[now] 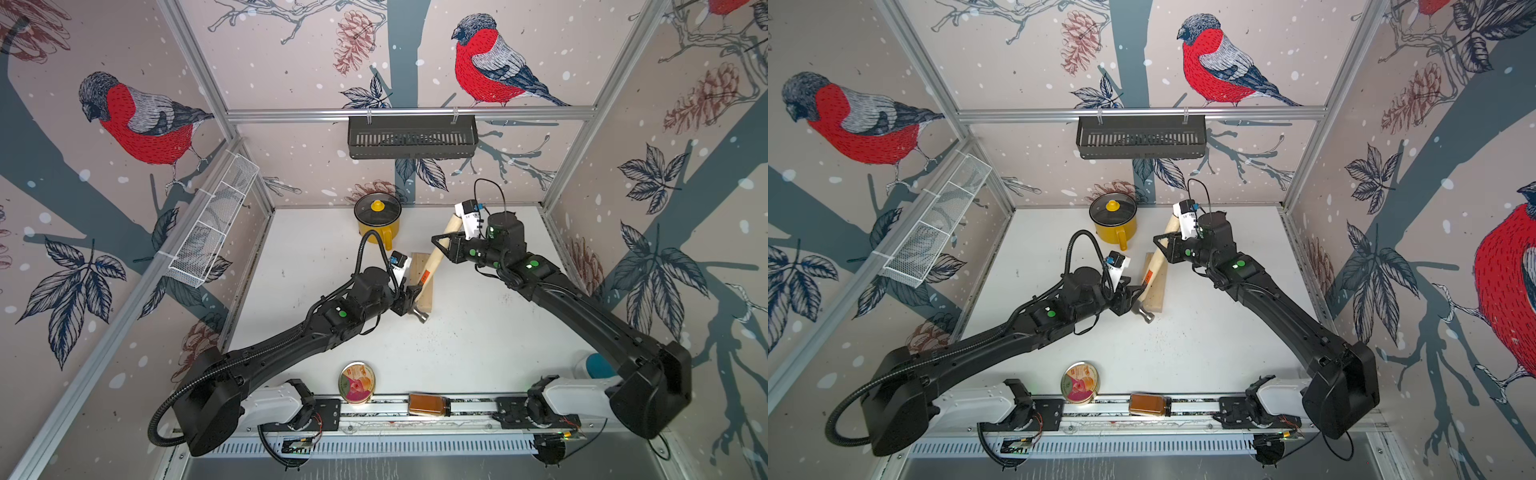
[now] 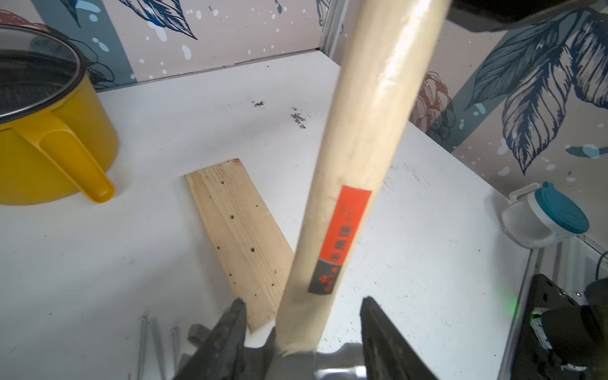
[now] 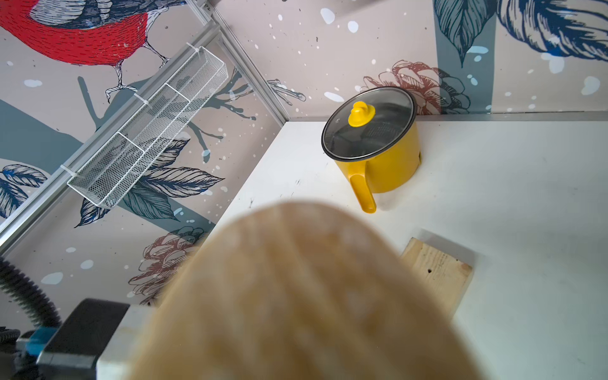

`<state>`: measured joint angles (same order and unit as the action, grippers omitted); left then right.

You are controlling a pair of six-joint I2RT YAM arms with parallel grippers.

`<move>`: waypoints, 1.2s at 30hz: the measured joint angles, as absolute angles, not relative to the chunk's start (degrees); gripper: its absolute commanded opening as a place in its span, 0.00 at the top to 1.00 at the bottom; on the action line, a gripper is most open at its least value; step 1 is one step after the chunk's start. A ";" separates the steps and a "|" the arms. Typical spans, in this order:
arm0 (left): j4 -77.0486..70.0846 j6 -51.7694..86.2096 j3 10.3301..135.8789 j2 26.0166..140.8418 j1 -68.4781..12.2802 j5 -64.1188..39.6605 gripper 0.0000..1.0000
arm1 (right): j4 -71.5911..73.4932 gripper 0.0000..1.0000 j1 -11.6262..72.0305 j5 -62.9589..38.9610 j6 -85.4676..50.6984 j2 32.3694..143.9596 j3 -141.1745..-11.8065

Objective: Use a claw hammer to pull out a nail
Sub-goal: Place the hammer at the center of the board.

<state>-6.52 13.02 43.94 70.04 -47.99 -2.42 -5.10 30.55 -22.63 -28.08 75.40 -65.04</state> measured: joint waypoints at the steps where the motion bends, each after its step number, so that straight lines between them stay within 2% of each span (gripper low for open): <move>1: -6.50 12.58 44.12 70.28 -48.56 -1.83 0.45 | -5.10 1.00 30.68 -22.68 -28.12 75.61 -65.19; 14: -6.07 10.04 45.84 73.14 -51.11 4.08 0.52 | -4.58 1.00 31.66 -23.03 -28.25 78.02 -67.09; 22: -5.30 9.39 46.44 74.85 -51.11 7.57 0.63 | -4.47 1.00 31.88 -23.03 -28.03 79.07 -68.55; 36: -4.86 9.02 46.98 77.41 -51.11 9.30 0.65 | -4.51 1.00 32.64 -22.61 -26.72 80.66 -69.10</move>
<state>-4.86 9.02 46.98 77.41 -51.11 9.30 -4.51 32.64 -22.61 -26.72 80.66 -69.10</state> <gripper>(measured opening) 0.349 0.246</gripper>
